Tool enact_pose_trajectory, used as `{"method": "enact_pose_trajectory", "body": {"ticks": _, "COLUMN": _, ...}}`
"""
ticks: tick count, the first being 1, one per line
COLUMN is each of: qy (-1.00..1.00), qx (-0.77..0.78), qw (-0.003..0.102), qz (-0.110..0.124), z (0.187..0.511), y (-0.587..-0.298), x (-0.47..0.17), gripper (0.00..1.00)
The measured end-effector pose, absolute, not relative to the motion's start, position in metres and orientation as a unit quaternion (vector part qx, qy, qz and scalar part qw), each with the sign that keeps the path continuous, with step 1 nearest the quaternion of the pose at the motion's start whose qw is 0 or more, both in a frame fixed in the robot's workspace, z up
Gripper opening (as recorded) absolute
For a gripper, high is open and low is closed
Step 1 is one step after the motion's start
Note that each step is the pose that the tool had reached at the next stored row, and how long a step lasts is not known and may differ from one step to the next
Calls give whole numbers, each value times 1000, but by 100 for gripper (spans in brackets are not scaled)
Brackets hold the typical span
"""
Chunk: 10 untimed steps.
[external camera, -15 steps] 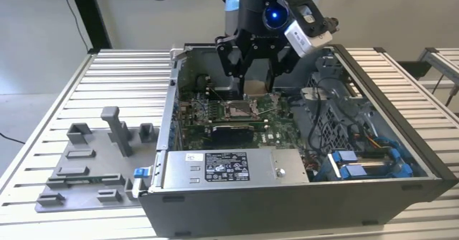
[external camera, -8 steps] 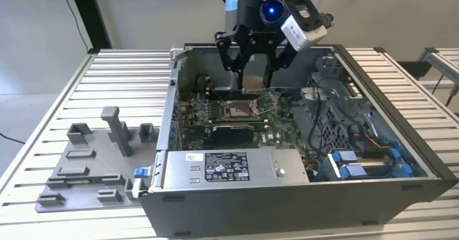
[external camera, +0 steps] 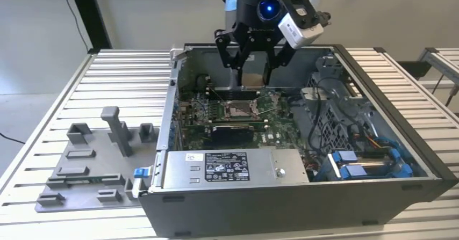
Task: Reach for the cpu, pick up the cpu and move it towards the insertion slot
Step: 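Pick up the cpu and move it towards the insertion slot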
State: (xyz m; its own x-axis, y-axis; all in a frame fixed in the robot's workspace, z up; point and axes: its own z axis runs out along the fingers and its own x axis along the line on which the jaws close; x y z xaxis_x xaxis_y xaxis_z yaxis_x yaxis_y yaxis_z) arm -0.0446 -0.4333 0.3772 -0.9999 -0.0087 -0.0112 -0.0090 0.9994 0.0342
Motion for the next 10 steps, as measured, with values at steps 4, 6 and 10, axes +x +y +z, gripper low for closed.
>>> {"method": "enact_pose_trajectory", "body": {"ticks": 4, "qy": 1000, "qx": -1, "qw": 6, "qz": 17, "z": 377, "y": -428, "x": -46, "gripper": 0}}
{"method": "enact_pose_trajectory", "body": {"ticks": 6, "qy": 1000, "qx": 0, "qw": 6, "qz": 17, "z": 377, "y": -426, "x": -46, "gripper": 0}}
{"method": "enact_pose_trajectory", "body": {"ticks": 10, "qy": 1000, "qx": 2, "qw": 6, "qz": 17, "z": 377, "y": -419, "x": -48, "gripper": 0}}
